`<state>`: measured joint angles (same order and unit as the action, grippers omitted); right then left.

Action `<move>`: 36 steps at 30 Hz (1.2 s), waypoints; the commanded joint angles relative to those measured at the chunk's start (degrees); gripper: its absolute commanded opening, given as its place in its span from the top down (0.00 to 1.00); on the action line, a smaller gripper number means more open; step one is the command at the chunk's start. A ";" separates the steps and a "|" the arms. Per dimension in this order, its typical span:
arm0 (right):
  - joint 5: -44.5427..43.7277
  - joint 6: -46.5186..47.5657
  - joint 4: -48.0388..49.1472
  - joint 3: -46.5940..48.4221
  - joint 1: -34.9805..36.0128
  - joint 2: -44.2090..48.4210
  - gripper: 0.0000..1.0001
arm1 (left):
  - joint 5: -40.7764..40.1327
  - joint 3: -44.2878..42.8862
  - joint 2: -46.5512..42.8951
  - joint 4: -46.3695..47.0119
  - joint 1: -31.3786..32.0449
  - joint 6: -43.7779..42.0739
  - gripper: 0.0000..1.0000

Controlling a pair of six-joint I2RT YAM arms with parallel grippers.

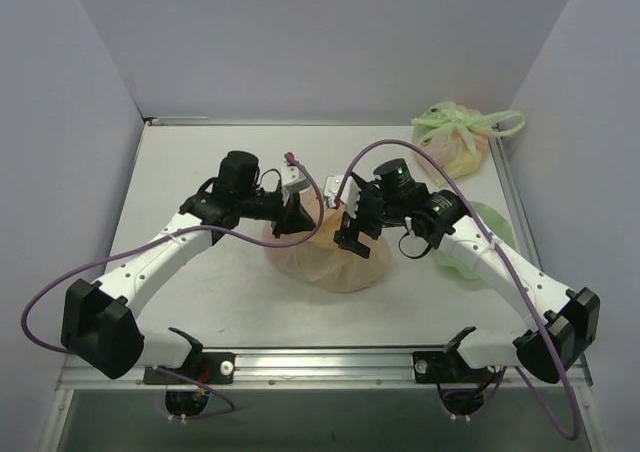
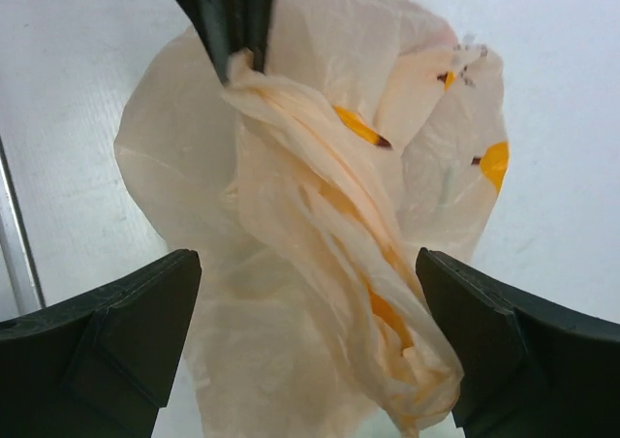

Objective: Place the fake fruits into the plastic bag and tie a complex knot

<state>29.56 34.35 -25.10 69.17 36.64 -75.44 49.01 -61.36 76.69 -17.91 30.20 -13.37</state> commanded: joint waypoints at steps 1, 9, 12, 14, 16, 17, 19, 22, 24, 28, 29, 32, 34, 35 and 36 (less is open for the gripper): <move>-6.68 4.93 4.09 -0.26 5.00 2.67 0.00 | 4.60 -5.69 1.36 0.69 -0.49 5.36 1.00; -22.96 18.82 10.78 -4.13 13.98 0.21 0.00 | 9.78 -7.19 3.73 2.44 -2.07 10.55 1.00; -26.30 21.54 10.51 -3.78 14.77 -1.63 0.00 | 11.45 -7.11 3.91 2.79 -2.60 10.73 1.00; -27.62 23.39 10.95 -3.43 14.86 -2.60 0.00 | 11.89 -6.84 3.91 2.80 -2.69 10.55 1.00; -27.72 23.66 10.95 -2.99 14.60 -3.48 0.00 | 11.98 -6.75 4.00 2.79 -2.95 10.29 1.00; -27.54 23.66 10.95 -2.64 14.60 -3.83 0.08 | 11.98 -6.58 4.09 2.79 -2.95 10.20 1.00; -27.98 22.26 10.69 -1.85 14.51 -4.45 0.49 | 11.72 -5.62 3.74 2.88 -3.47 9.94 1.00; -28.24 15.68 9.20 1.66 12.41 -6.29 0.95 | 9.97 -4.12 1.81 3.41 -4.27 9.06 1.00; -27.11 8.13 7.45 6.21 10.65 -7.61 1.00 | 8.12 -2.19 -0.56 3.41 -4.44 6.87 1.00; -16.51 -5.41 -1.07 12.74 4.68 -9.29 1.00 | 2.33 2.29 -5.31 4.28 -4.36 2.82 1.00; -14.73 -7.52 -1.70 13.10 4.14 -8.94 1.00 | 0.66 3.61 -7.15 5.68 -4.36 2.12 1.00; -8.14 -11.40 -3.02 12.66 3.09 -7.62 0.99 | -3.84 7.48 -8.92 7.80 -4.27 0.98 1.00; -6.80 -13.59 -4.15 12.66 2.99 -7.62 1.00 | -3.05 8.36 -9.19 6.58 -3.83 -0.60 1.00; -6.71 -14.30 -4.34 13.01 2.82 -8.05 1.00 | -2.35 8.45 -9.01 4.31 -3.22 -2.52 1.00; -6.19 -15.18 -4.95 13.36 2.56 -8.23 1.00 | -1.91 8.63 -8.57 2.98 -2.78 -3.50 1.00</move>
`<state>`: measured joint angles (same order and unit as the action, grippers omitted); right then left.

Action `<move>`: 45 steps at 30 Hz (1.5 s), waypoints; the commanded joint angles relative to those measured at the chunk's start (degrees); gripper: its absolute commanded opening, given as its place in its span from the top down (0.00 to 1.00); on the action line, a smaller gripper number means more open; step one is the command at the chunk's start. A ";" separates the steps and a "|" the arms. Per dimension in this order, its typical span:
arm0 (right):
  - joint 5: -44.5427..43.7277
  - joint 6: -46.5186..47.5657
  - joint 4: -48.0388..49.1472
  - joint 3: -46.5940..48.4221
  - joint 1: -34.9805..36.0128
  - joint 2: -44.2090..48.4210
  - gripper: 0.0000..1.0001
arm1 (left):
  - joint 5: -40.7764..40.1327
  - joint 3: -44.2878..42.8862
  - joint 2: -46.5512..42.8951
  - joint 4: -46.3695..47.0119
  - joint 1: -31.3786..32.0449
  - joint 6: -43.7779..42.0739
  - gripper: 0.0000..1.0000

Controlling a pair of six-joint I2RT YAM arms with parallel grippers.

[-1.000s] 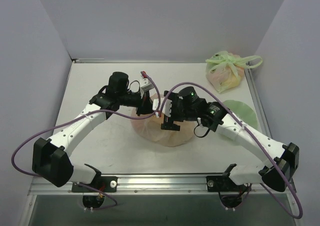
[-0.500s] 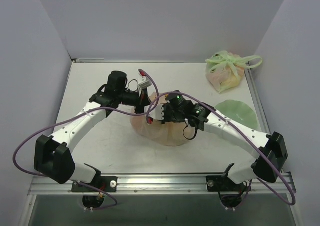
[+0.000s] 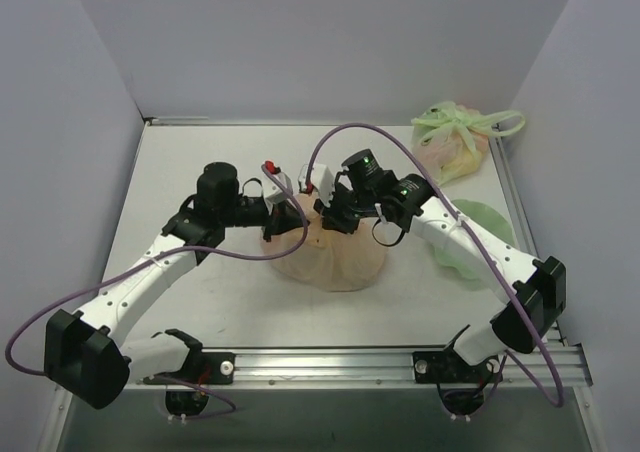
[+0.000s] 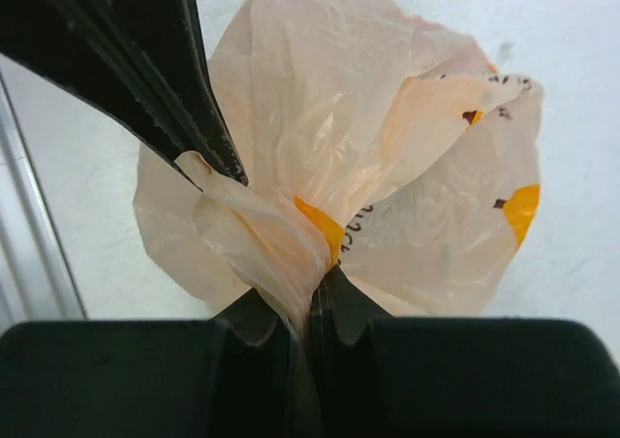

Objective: Place the fake fruits into the plastic bag and tie a complex knot

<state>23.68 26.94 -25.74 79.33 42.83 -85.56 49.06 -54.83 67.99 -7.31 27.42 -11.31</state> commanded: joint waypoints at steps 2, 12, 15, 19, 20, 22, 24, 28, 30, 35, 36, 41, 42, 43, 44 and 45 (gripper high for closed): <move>-0.13 -9.35 -5.46 3.64 -4.07 1.27 1.00 | 0.06 2.88 0.22 -10.60 0.70 -7.66 1.00; 0.58 -13.93 -7.84 -0.48 -4.42 2.32 1.00 | -4.65 9.65 -9.00 -1.75 1.06 -0.38 1.00; 0.75 -13.85 -8.28 -0.76 -4.51 2.50 1.00 | -3.46 8.78 -11.91 -2.70 1.23 -2.30 1.00; 1.10 -9.98 -6.00 -2.85 -4.25 4.86 1.00 | -3.96 4.74 -10.51 -4.91 1.50 1.17 0.82; 1.10 -9.37 -4.51 -4.00 -4.24 5.75 1.00 | -3.36 3.95 -8.85 -3.34 1.06 2.60 0.76; 1.02 -7.09 -0.20 -7.59 -3.98 7.59 1.00 | -0.99 1.75 -6.83 -1.22 0.35 7.15 0.60; 1.10 -5.15 1.91 -8.75 -3.28 9.27 1.00 | -0.37 0.34 -3.22 2.20 0.09 11.03 0.53; 1.63 -1.90 4.64 -10.86 -2.49 11.29 1.00 | 4.37 -2.56 1.70 9.93 -0.09 21.47 0.31; 1.54 -0.93 5.16 -11.04 -2.22 11.47 1.00 | 6.05 -3.18 3.38 13.98 0.79 23.61 0.22; 2.24 2.23 7.37 -12.71 -0.91 13.22 1.00 | 5.61 -3.71 6.54 20.21 2.02 27.92 0.22; 2.33 2.59 7.80 -13.23 -0.73 13.40 1.00 | 5.26 -3.97 6.98 20.32 2.11 28.18 0.23; 2.43 3.91 8.68 -14.91 -0.03 14.89 1.00 | 5.70 -5.11 9.70 21.55 2.55 30.12 0.34; 2.42 3.74 8.51 -14.99 -0.03 14.98 1.00 | 5.87 -5.46 9.88 21.64 2.73 30.03 0.38; 2.33 3.56 8.68 -14.91 -0.03 14.98 1.00 | 6.22 -5.55 10.23 21.55 2.99 29.94 0.46; 2.07 3.39 8.77 -14.91 -0.03 14.98 1.00 | 6.40 -5.55 10.85 21.55 3.08 30.03 0.52; 1.90 3.12 8.69 -14.82 -0.11 14.90 1.00 | 6.84 -5.73 11.11 21.55 3.08 30.29 0.56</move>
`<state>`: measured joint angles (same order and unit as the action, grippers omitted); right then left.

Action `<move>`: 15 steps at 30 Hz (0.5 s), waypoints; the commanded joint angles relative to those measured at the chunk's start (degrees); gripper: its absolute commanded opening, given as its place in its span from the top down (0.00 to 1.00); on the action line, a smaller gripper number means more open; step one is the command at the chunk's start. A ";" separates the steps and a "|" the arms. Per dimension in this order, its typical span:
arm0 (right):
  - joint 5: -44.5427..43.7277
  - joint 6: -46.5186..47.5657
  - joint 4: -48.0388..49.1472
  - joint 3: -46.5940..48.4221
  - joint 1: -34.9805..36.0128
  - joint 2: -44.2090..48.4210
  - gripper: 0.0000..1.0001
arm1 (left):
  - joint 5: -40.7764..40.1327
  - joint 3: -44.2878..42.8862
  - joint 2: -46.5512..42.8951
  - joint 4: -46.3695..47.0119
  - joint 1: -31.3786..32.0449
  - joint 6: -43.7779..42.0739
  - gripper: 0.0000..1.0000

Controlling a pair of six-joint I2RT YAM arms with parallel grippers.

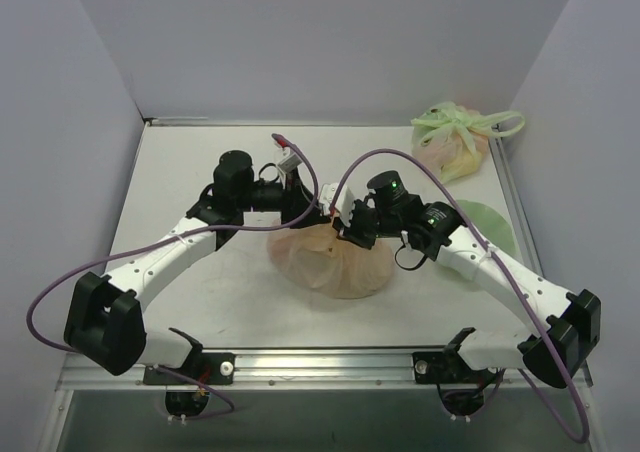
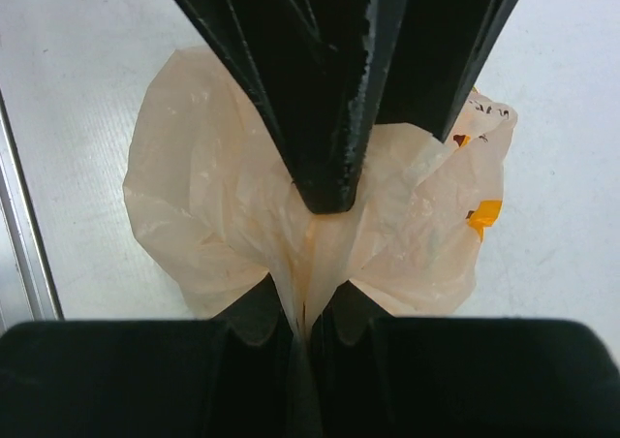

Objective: Place the fake fruits into the plastic bag and tie a complex knot

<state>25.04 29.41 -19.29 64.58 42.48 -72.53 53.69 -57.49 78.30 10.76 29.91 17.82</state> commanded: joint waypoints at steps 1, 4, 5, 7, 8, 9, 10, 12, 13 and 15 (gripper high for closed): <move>0.28 0.30 2.32 -0.06 0.24 1.78 0.99 | 3.51 -3.15 1.06 3.47 0.59 1.25 0.62; -0.69 0.21 2.24 -0.24 0.15 1.95 0.96 | 5.02 -3.33 1.41 2.77 0.59 1.51 0.56; -0.69 0.30 2.32 -0.59 0.06 2.04 0.96 | 5.72 -3.24 1.15 2.68 0.59 1.69 0.54; -0.69 0.12 2.24 -0.77 0.06 2.22 0.95 | 6.16 -3.06 1.06 2.77 0.50 1.95 0.60; -0.78 -0.05 2.24 -1.03 0.06 2.31 0.94 | 6.86 -3.24 1.15 2.77 0.50 1.95 0.79; -0.78 -0.23 2.24 -1.12 -0.03 2.31 0.91 | 7.21 -3.32 1.15 2.77 0.32 1.95 0.91; -0.87 -0.49 2.24 -1.29 -0.11 2.48 0.87 | 7.04 -3.41 1.06 2.68 -0.02 1.95 1.00; -0.95 -1.54 2.06 -1.82 -0.20 2.75 0.80 | 6.86 -3.67 0.97 3.12 -1.51 2.13 1.00; -0.96 -1.81 1.71 -2.00 -0.38 2.92 0.79 | 6.78 -4.29 0.97 2.51 -2.22 1.17 1.00; -0.87 -2.25 1.10 -2.96 -0.90 3.27 0.77 | 6.95 -6.22 1.15 1.55 -3.54 -0.06 1.00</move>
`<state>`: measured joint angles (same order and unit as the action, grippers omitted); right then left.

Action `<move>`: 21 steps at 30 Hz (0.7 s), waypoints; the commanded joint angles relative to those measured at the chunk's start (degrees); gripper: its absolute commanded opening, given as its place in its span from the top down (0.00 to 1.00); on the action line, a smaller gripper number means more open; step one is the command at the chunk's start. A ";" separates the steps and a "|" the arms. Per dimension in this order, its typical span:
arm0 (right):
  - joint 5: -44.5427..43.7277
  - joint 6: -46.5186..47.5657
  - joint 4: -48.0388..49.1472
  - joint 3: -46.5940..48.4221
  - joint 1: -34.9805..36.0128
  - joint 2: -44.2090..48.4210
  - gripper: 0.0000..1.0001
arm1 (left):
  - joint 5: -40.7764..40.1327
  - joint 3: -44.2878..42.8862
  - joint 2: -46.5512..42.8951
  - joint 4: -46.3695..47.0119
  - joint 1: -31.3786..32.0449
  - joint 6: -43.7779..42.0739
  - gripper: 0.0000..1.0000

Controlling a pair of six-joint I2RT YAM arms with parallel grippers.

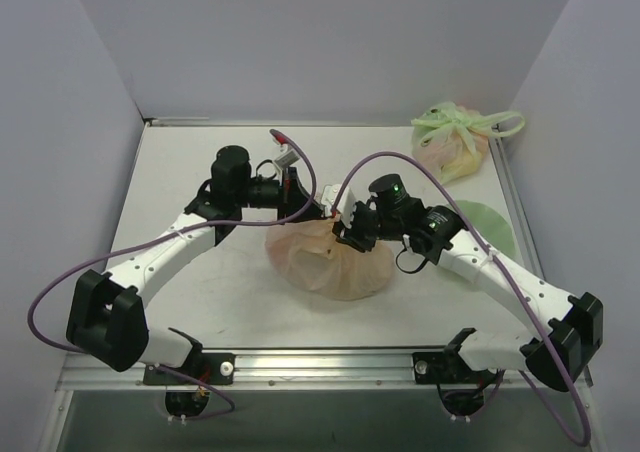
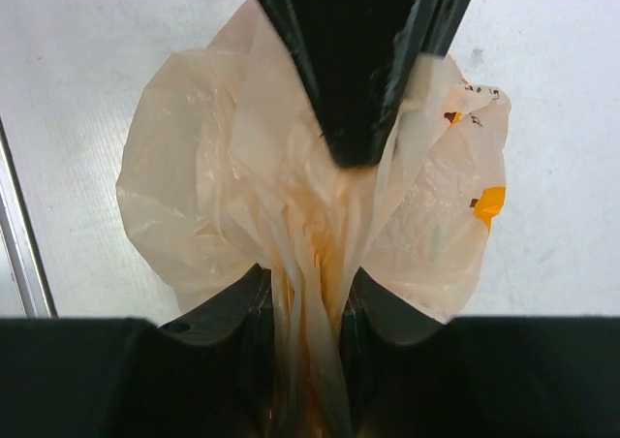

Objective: Place the fake fruits into the plastic bag and tie a complex knot

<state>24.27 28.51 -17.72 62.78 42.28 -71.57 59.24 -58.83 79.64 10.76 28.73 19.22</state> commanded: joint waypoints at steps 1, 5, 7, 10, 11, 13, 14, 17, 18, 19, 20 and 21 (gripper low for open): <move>-0.10 -1.35 -0.48 -1.43 -0.88 2.75 0.77 | 1.58 -5.68 -0.01 -0.55 -3.32 -3.47 1.00; 0.07 -1.97 -1.27 -1.96 -1.33 2.75 0.76 | 2.10 -8.23 -0.27 -4.43 -3.95 -8.41 1.00; 0.25 -2.41 -1.44 -1.96 -1.50 2.49 0.75 | 2.19 -9.02 -0.27 -4.87 -3.95 -9.20 1.00; 0.34 -2.85 -1.71 -1.61 -1.76 1.79 0.75 | 2.02 -10.60 0.34 -7.06 -3.95 -11.40 1.00; 0.51 -2.94 -1.80 -1.53 -2.03 1.70 0.77 | 2.02 -10.95 0.52 -7.42 -3.95 -11.49 1.00; 0.78 -3.46 -2.23 -1.17 -2.20 1.35 0.78 | 1.23 -11.66 0.69 -9.52 -4.03 -13.68 1.00; 0.86 -3.46 -2.85 -0.82 -2.29 1.26 0.77 | 0.44 -11.57 0.52 -9.62 -4.21 -14.12 1.00; 1.22 -3.99 -3.73 -0.73 -2.64 1.26 0.78 | 0.26 -12.27 0.52 -10.06 -5.44 -15.35 1.00; 1.30 -4.16 -3.82 -0.73 -2.99 1.17 0.82 | 0.35 -12.54 0.35 -10.15 -6.05 -15.27 1.00; 1.48 -4.51 -3.91 -0.65 -3.34 0.91 0.86 | 0.96 -12.63 0.00 -9.54 -6.49 -14.75 1.00; 1.48 -5.65 -4.34 -0.38 -3.52 0.65 0.94 | 1.92 -12.63 -0.35 -9.01 -6.76 -13.87 1.00; 1.74 -6.62 -4.69 0.58 -4.13 -0.23 1.00 | 3.93 -12.28 -0.97 -7.70 -6.76 -12.38 1.00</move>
<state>25.58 24.88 -15.31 62.06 39.68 -70.32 61.43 -67.42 80.53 -0.78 24.36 6.92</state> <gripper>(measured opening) 0.058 0.009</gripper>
